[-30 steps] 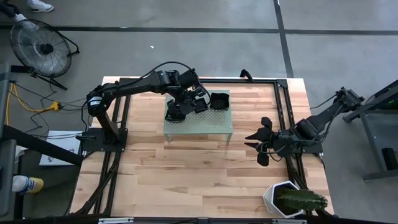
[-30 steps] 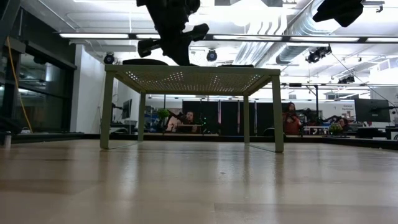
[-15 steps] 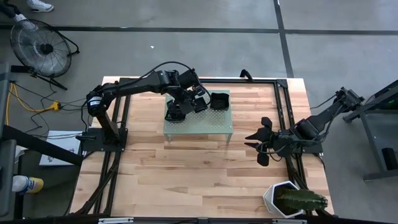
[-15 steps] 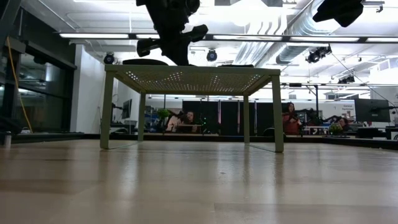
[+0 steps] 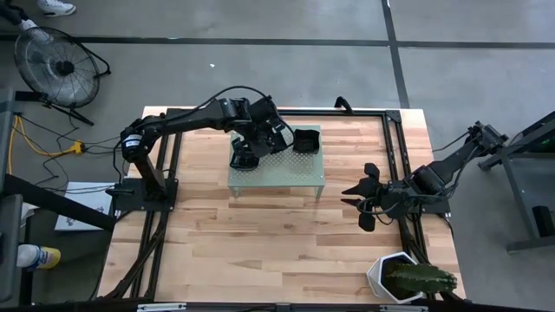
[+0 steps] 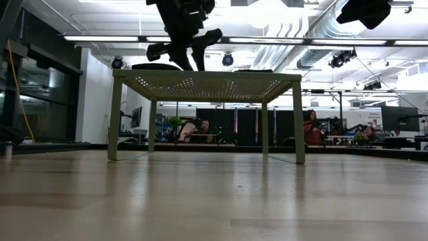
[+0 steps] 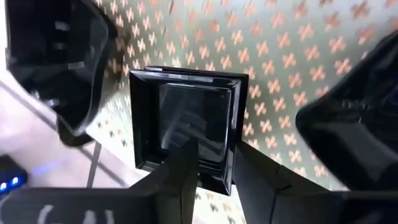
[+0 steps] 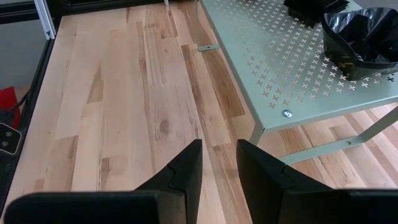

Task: Pick & Place Mini shaped plates
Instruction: Stack the square plate on top of the other square plates on the shelf, then return to Home Position

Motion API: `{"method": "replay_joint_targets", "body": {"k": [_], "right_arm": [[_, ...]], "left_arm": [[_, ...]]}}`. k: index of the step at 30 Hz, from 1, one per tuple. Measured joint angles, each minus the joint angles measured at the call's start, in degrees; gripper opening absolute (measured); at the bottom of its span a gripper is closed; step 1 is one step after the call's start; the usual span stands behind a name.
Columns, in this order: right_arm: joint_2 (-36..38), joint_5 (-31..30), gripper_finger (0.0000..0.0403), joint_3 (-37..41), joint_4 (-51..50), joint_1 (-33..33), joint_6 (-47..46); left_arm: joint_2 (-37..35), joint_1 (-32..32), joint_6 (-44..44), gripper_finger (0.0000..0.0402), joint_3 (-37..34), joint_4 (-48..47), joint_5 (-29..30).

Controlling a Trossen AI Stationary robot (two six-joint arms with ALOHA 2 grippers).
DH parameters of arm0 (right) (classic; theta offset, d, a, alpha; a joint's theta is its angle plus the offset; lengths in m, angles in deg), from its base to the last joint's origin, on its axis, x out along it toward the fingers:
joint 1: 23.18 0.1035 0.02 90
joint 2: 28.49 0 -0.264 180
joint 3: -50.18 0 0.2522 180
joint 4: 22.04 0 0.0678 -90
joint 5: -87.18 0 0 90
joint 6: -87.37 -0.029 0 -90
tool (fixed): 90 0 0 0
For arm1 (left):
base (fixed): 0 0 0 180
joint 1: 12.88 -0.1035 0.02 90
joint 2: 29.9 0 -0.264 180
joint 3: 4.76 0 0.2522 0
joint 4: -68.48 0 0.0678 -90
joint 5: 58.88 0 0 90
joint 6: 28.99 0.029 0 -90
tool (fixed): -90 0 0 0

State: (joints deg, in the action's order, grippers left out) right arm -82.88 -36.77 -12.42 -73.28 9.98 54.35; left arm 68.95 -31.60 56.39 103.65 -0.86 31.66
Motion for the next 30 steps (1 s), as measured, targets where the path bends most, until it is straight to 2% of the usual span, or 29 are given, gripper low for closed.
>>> {"method": "replay_joint_targets", "body": {"k": [3,22,30], "right_arm": [[0.0,0.0,0.0094,0.0,0.0,0.0,0.0],[0.0,-0.1,0.0094,0.0,0.0,0.0,-0.2],[0.0,-0.5,0.0094,0.0,0.0,0.0,0.0]], "left_arm": [[-0.4,0.0,-0.2,0.01,0.0,-0.5,1.8],[-3.0,0.1,-0.9,0.0101,0.0,-2.5,1.7],[-3.9,0.0,-10.9,0.0101,0.0,-3.3,2.8]]}}
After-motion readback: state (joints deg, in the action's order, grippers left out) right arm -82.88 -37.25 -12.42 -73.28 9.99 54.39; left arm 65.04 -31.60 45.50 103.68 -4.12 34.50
